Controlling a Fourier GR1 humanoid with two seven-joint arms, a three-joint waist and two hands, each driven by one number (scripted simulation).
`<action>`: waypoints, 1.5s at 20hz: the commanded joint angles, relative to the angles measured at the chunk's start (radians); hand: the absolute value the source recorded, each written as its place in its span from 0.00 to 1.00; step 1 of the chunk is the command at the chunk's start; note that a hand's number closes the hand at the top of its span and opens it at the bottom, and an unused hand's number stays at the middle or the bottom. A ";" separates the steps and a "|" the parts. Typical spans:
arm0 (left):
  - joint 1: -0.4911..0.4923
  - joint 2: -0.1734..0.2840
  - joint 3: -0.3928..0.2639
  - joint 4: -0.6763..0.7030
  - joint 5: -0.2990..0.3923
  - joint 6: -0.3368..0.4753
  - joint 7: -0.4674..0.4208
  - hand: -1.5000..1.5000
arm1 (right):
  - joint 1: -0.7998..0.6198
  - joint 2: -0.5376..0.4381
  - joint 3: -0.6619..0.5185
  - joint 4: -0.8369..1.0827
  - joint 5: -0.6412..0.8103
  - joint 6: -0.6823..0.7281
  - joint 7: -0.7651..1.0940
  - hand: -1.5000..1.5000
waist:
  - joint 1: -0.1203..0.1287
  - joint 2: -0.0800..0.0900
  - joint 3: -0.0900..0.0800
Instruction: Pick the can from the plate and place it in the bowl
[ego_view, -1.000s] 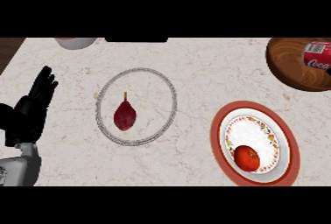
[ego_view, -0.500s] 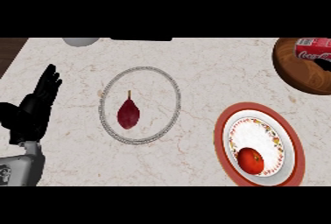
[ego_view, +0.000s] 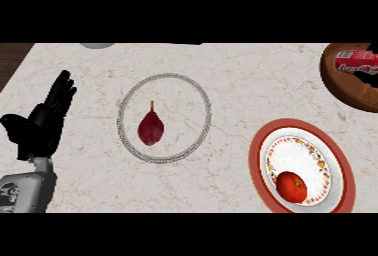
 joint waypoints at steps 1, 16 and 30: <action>-0.039 -0.033 -0.032 -0.011 -0.020 0.026 0.024 0.50 | -0.022 0.001 0.059 0.126 0.095 -0.019 0.100 1.00 | 0.018 0.009 0.001; 0.007 -0.013 -0.001 0.006 -0.004 0.004 -0.015 0.50 | -0.103 -0.100 -0.289 0.343 -0.258 0.352 -0.127 0.00 | 0.001 0.007 0.008; 0.008 -0.010 0.020 -0.033 0.024 0.000 0.007 0.50 | 0.032 -0.294 -0.409 0.400 -0.380 0.633 -0.056 0.00 | 0.004 0.020 0.015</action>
